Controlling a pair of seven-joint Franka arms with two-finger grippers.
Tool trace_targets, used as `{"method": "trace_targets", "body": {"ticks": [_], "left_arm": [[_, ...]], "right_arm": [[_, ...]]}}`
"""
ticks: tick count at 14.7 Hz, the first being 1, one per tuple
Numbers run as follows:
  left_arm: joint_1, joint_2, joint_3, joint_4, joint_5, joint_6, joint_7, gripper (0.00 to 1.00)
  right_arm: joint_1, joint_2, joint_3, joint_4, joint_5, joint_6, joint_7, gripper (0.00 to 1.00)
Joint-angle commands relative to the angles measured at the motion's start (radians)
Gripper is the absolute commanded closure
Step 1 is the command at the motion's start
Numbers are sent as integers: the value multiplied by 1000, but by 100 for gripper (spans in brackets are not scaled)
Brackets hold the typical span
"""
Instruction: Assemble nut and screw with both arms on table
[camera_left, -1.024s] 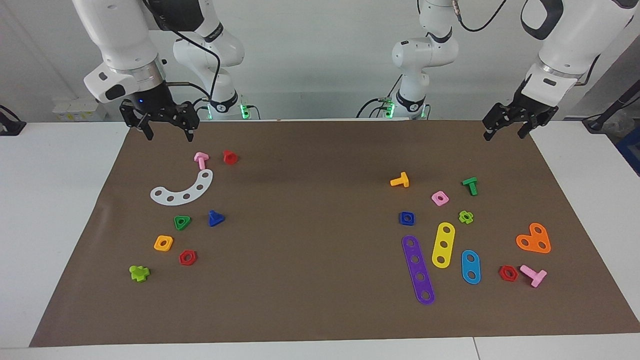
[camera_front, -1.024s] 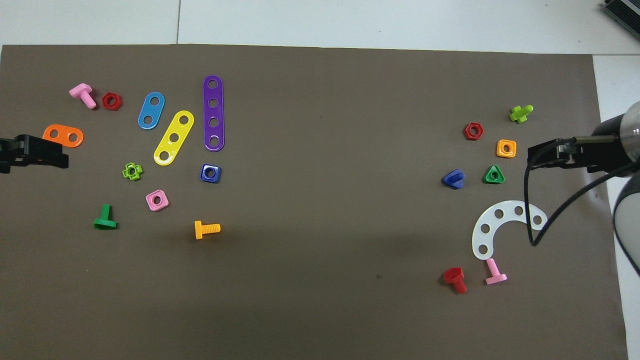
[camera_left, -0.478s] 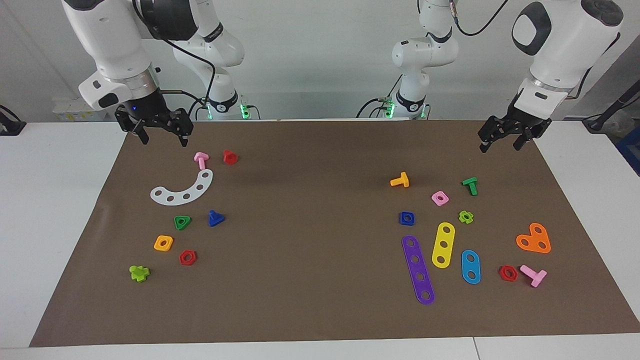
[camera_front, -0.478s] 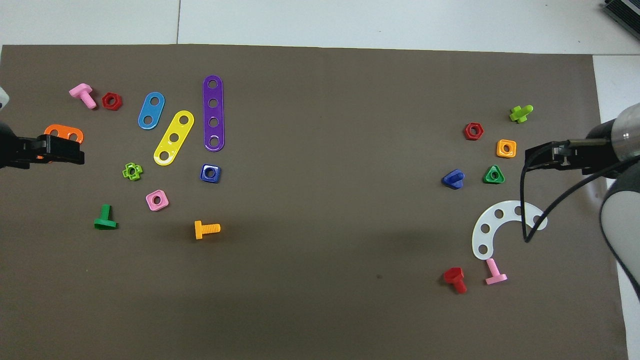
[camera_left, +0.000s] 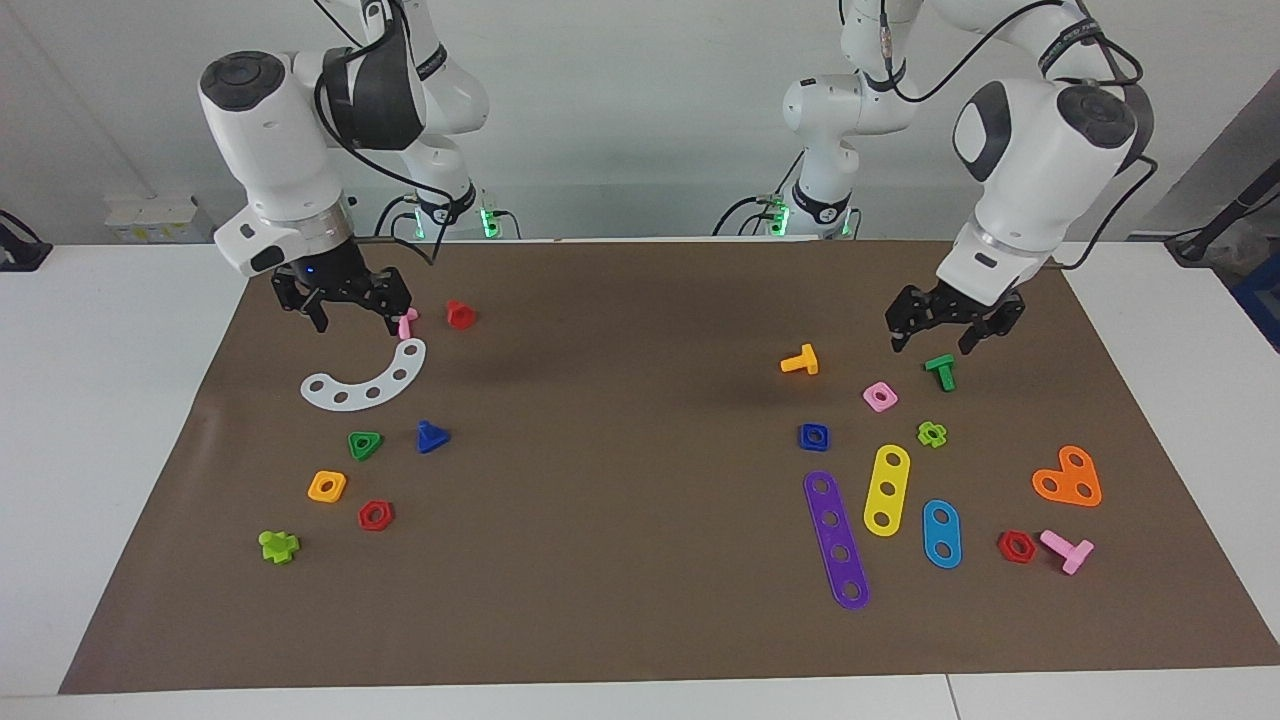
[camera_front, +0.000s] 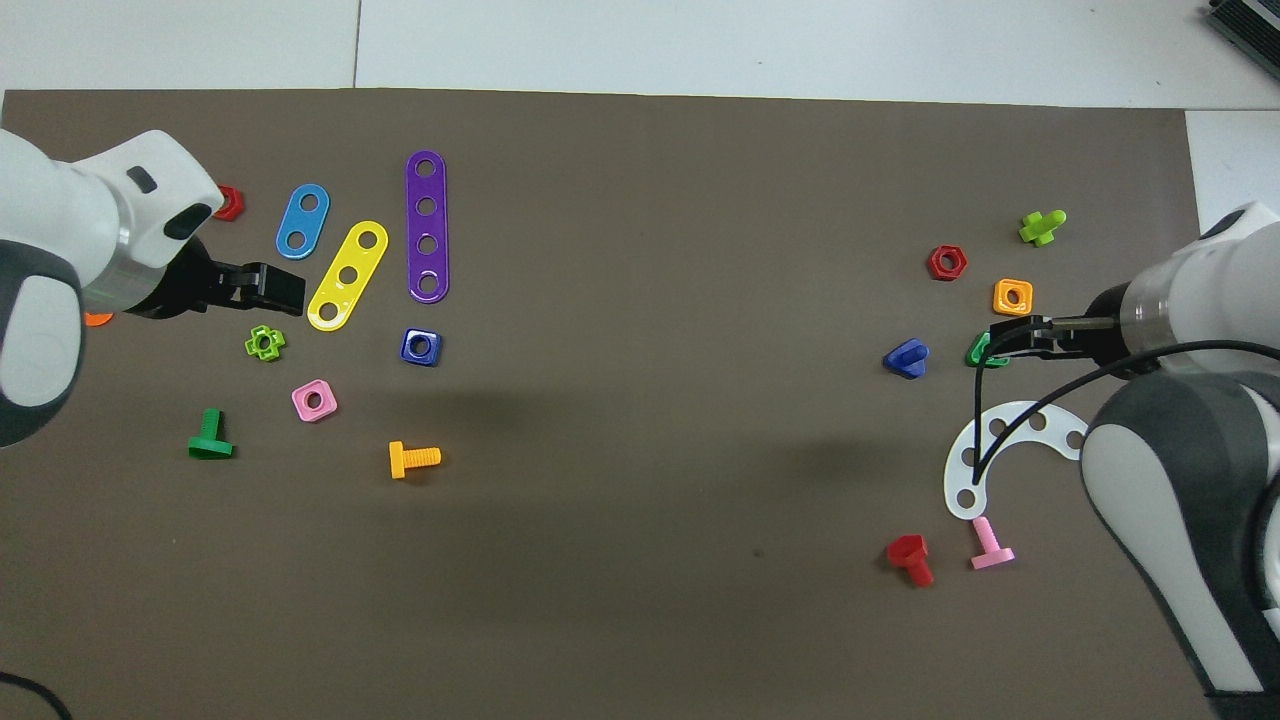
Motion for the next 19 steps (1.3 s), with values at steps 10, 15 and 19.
{"method": "trace_targets", "body": {"ticks": [10,15,19], "left_arm": [[-120,41,9,-243,-12,323,106,7],[-144,115,8,-254,-12,418,154,8],[-145,156,8,-256,-13,456,153,8]], "right_arm": [[33,209,4,-158,27,373,-22,2],[36,270,5,-170,27,448,-19,11],[36,273,5,-178,27,451,-25,42]]}}
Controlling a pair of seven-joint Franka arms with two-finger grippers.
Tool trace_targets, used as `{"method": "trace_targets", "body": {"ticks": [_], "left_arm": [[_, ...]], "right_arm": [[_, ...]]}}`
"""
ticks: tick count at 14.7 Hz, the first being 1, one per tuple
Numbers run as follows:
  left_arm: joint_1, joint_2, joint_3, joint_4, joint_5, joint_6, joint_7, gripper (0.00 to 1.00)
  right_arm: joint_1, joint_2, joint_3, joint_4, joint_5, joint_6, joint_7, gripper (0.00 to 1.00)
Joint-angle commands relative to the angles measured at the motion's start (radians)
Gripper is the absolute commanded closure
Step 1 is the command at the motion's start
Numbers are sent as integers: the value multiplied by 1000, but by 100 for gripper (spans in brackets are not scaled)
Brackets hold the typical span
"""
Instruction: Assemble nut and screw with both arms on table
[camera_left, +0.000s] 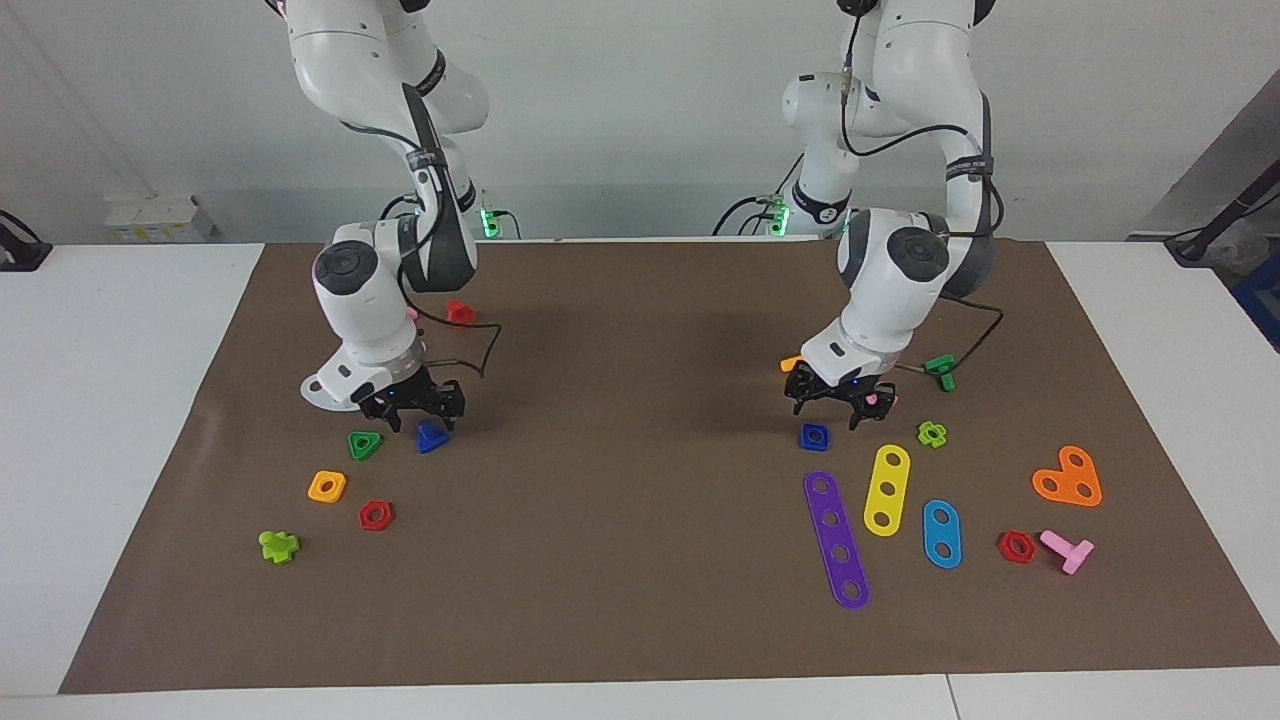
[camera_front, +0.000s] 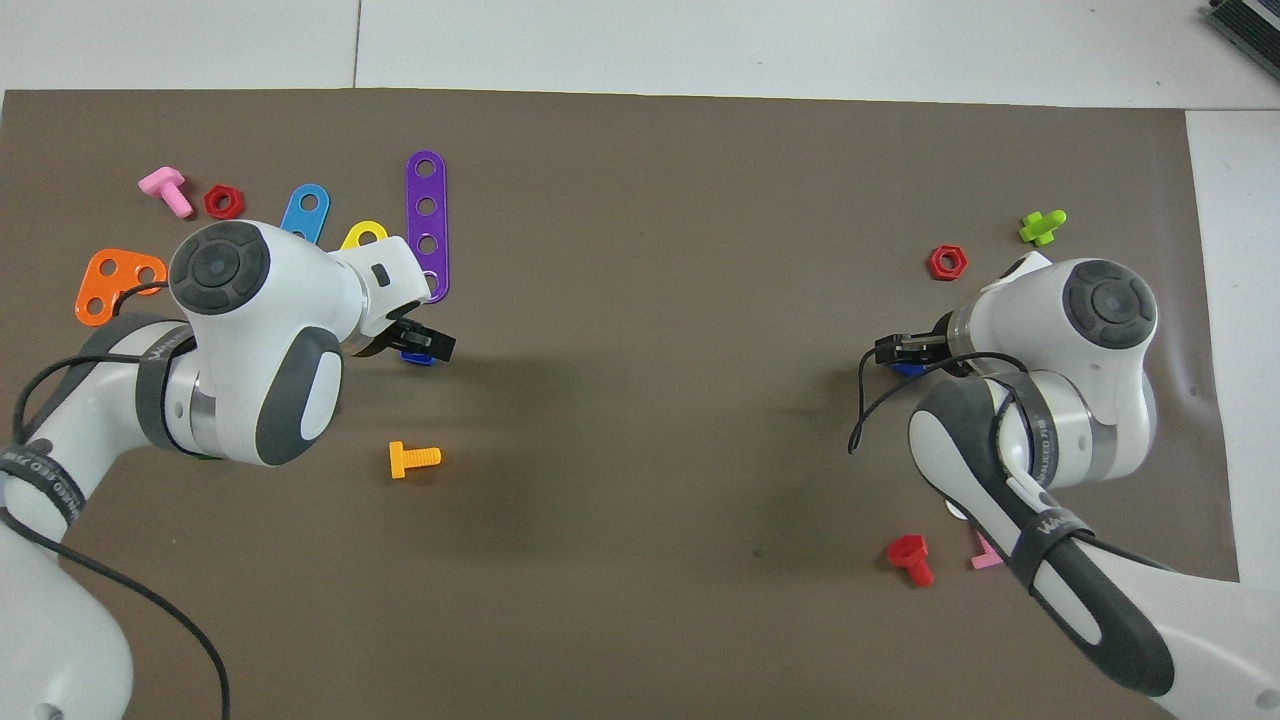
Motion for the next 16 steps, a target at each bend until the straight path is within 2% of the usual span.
{"method": "trace_targets", "body": {"ticks": [1,3,7,9,16], "left_arm": [[-13,30,12,-13,-13,52,17,8],[-12,36,12,-21,-13,59,20,9],[-12,42,14,-28,-13,62,35,10],[-24,41,14,-57,-13,93,35,11],[-33,36,16,-93,-13,110,35,18]], "right_arm": [[-2,-8,3,-16,27,24,-27,54],[4,-9,1,-16,26,23,-33,100],[43,-8,3,7,26,17,13,100],[79,14,3,55,24,21,125,100],[328,49,3,136,14,4,445,100]]}}
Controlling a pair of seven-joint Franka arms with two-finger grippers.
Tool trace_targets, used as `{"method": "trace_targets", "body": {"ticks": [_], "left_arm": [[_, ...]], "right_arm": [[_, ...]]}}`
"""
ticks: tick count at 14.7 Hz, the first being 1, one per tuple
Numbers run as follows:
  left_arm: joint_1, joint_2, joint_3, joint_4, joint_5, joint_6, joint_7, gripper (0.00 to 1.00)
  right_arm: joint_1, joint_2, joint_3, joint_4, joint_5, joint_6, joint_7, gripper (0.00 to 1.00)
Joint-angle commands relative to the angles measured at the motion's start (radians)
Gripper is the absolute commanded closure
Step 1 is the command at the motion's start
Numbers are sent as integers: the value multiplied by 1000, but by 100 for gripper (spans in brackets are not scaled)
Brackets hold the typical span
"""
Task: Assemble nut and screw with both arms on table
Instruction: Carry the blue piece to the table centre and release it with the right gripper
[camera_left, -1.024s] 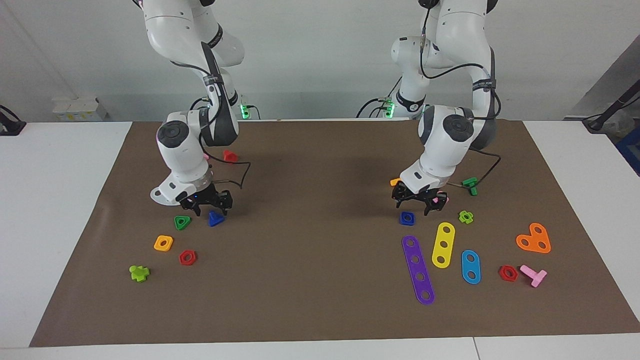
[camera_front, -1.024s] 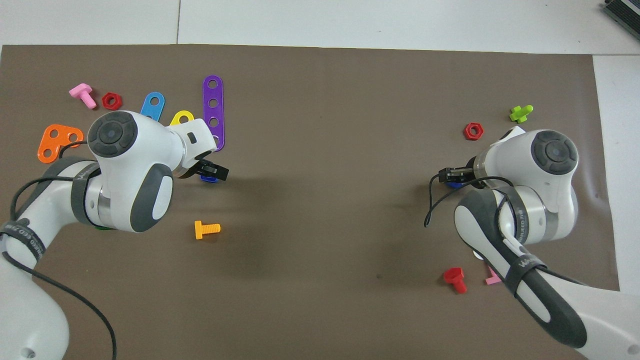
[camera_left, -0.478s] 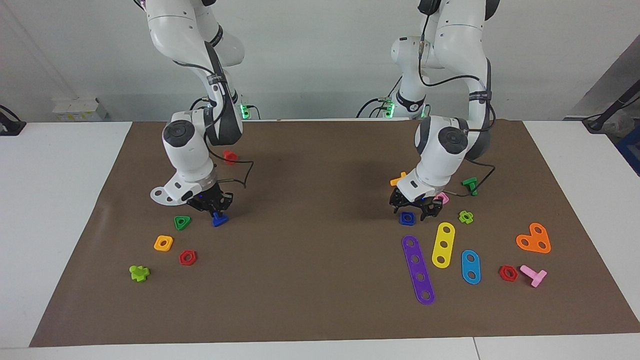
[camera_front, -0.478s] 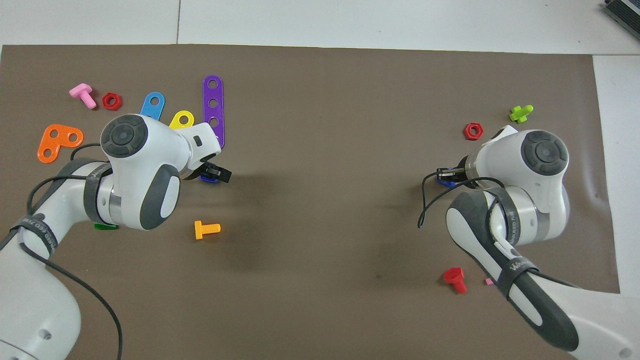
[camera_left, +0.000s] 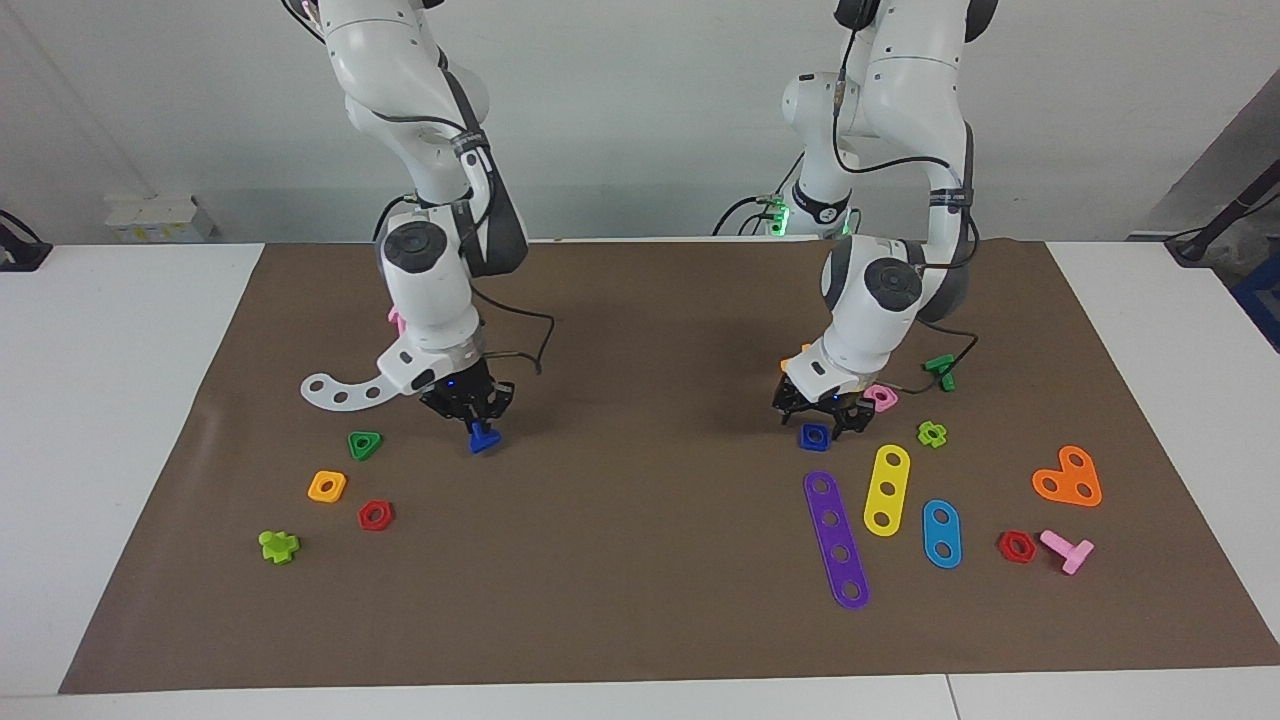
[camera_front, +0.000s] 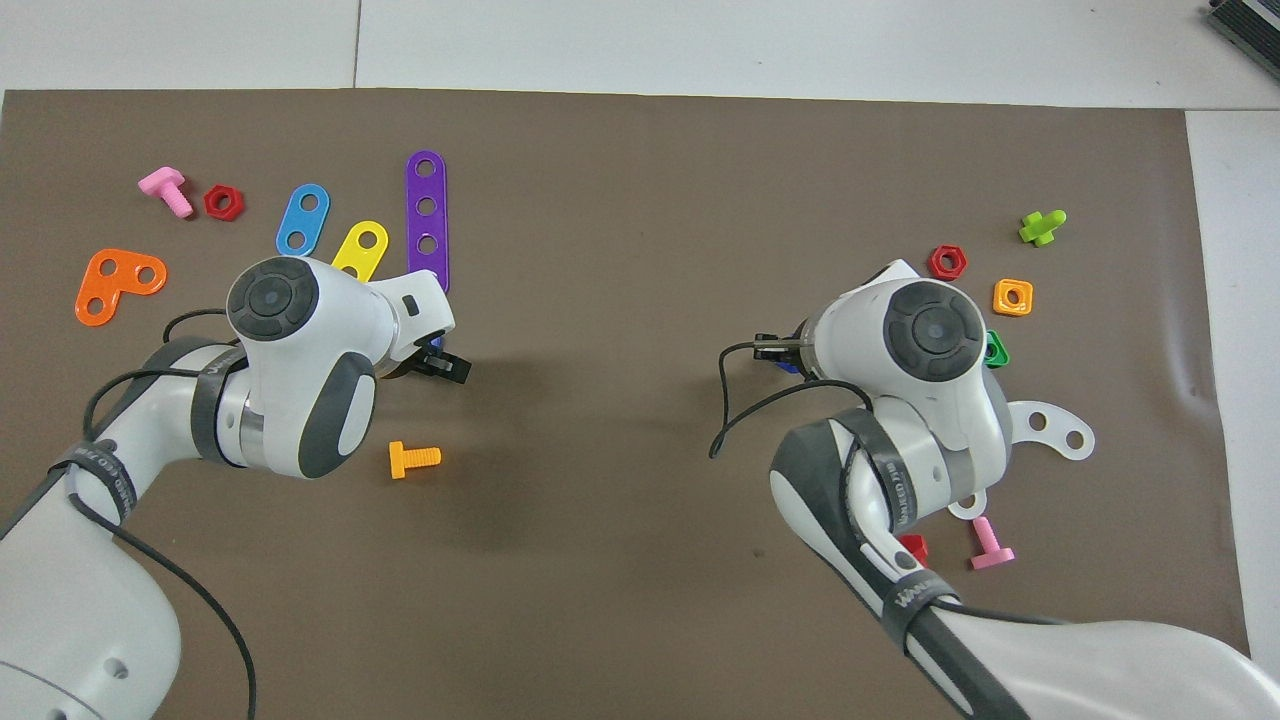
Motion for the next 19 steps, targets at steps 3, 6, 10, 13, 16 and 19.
{"method": "trace_targets", "body": {"ticks": [3,6,10,13,16,19], "left_arm": [[-14,-16,15,-25,-13,19,18,28],[-14,-18,17,-31,-12,21,24,31],[-14,-18,17,-31,-12,19,22,41],[-14,-18,17,-31,-12,16,22,56],[-12,-16,17,-25,-12,16,22,70],[-6,-13,17,-9,-12,10,18,82]], "right_arm": [[136,94,-5,101,4,-11,205,100],[196,186,-5,199,-51,-37,324,100],[216,225,-2,275,-84,-116,369,69],[204,205,-4,264,-85,-125,360,0],[126,103,-1,234,-84,-152,302,0],[29,-2,-1,194,-70,-180,181,0]]}}
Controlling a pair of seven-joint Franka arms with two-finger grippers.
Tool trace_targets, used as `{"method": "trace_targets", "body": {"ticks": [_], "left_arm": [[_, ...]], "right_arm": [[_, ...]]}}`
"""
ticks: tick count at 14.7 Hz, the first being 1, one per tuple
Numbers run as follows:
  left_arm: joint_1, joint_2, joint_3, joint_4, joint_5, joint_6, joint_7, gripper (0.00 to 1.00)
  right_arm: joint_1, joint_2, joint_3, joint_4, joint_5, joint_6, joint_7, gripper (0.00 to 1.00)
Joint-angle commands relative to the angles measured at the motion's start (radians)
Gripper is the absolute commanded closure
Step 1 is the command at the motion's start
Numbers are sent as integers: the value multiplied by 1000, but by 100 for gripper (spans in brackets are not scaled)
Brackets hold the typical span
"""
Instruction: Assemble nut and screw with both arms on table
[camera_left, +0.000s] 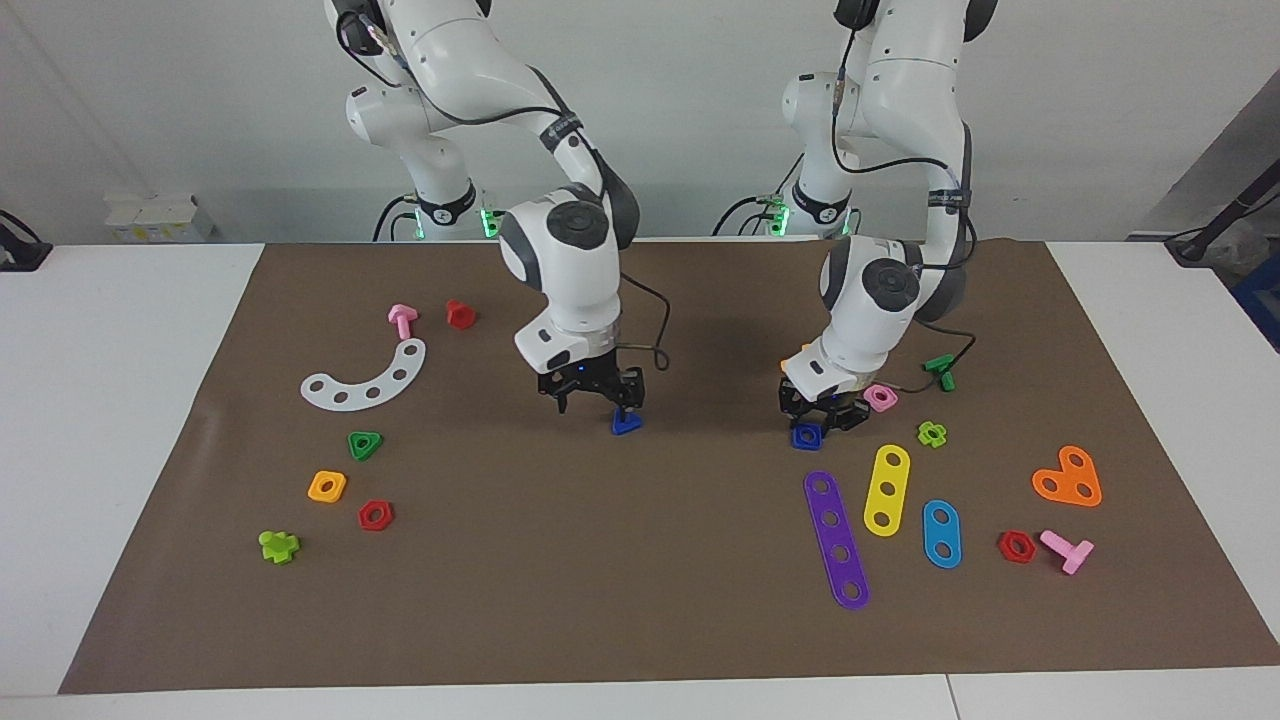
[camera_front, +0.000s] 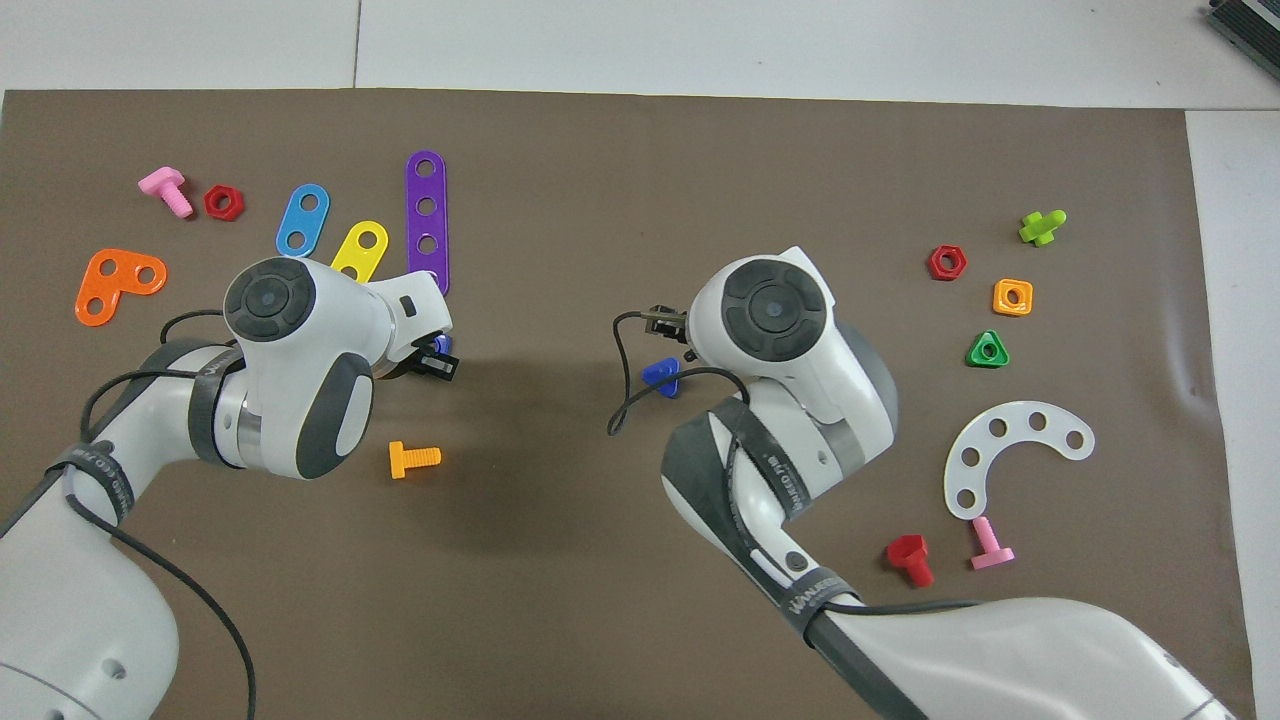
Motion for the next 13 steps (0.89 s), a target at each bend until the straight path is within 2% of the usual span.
{"method": "trace_targets", "body": {"ticks": [1,5,10,13], "left_arm": [[-6,-8,11,10,-12,5,5,84],[-23,11,7,107,-32,-75,-107,86],[-176,28,7,194,-41,-112,-441,86],[-265,47,8,252,-69,-112,-604,86]], "right_arm": [[-99,-122,12,-61,3,-63,-112,0],[-238,-229,12,-59,6,-166,-306,0],[-387,-331,11,-36,83,-267,-503,0],[-424,-346,7,46,83,-395,-580,0]]}}
